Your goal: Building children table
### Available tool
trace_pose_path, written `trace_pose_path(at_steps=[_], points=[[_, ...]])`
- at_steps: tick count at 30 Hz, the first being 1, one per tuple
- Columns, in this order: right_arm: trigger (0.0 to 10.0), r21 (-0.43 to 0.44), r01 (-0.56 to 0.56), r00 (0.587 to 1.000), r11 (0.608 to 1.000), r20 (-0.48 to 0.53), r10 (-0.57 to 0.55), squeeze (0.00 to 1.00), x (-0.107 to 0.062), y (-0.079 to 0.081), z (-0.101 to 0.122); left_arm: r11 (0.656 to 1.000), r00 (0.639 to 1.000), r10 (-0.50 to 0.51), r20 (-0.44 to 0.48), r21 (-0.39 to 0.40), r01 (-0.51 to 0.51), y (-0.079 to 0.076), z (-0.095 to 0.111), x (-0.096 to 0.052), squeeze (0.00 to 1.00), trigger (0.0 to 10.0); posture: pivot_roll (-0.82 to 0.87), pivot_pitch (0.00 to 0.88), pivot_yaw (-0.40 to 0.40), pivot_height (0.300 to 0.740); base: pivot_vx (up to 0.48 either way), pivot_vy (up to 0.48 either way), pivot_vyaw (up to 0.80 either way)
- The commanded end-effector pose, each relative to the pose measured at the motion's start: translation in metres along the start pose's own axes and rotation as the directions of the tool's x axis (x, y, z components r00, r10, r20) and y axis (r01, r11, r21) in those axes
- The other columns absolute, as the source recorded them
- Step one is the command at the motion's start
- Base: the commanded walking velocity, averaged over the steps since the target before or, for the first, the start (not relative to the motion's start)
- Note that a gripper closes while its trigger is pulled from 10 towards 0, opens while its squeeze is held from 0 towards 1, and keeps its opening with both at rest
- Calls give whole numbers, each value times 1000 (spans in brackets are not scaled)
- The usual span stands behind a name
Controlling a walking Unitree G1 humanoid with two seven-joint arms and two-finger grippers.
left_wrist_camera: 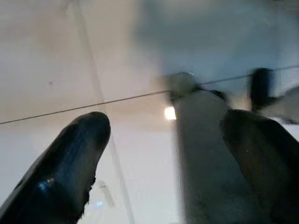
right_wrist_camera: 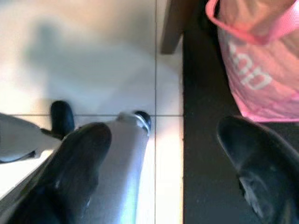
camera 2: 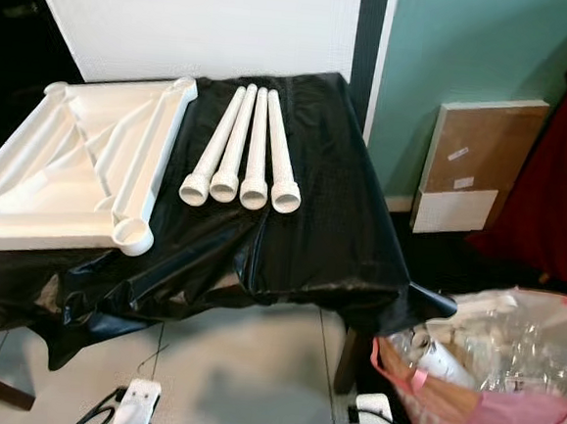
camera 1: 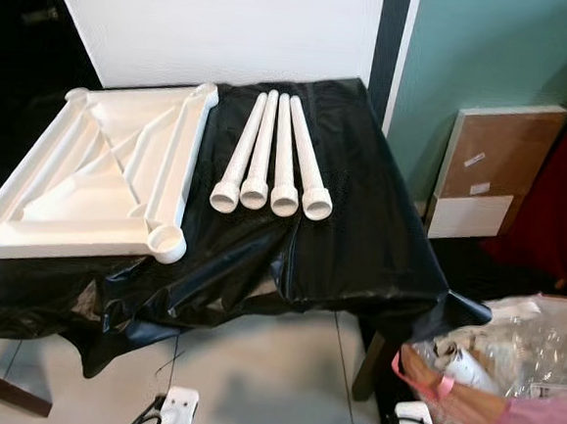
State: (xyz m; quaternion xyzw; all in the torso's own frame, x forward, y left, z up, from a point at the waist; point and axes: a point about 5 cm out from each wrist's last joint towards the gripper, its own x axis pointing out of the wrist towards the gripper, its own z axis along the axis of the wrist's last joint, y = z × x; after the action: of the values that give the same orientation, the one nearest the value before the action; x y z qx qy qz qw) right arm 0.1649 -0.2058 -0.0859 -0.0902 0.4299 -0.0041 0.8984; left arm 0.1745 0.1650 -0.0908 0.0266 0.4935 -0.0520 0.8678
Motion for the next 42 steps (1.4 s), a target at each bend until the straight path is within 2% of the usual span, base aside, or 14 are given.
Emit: trace_pose_path(at_steps=[1,15,42], points=[[10000,0,-13,999,1000,-50,13,0,-3,5,-13,1000,999,17,-45,0,-17,5,-12,-2,0,10000,-114,37,57,740,0,349,0],[10000,-25,-21,998,999,-58,20,0,-4,2,-14,1000,999,7,-46,-8,-8,-1,-11,-1,0,10000,-109,27,49,740,0,351,0],[10000,-45,-31,998,999,-59,28,0,-2,2,-10,1000,999,6,-42,-9,-7,-3,-8,0,0,10000,-105,0,38,740,0,347,0]])
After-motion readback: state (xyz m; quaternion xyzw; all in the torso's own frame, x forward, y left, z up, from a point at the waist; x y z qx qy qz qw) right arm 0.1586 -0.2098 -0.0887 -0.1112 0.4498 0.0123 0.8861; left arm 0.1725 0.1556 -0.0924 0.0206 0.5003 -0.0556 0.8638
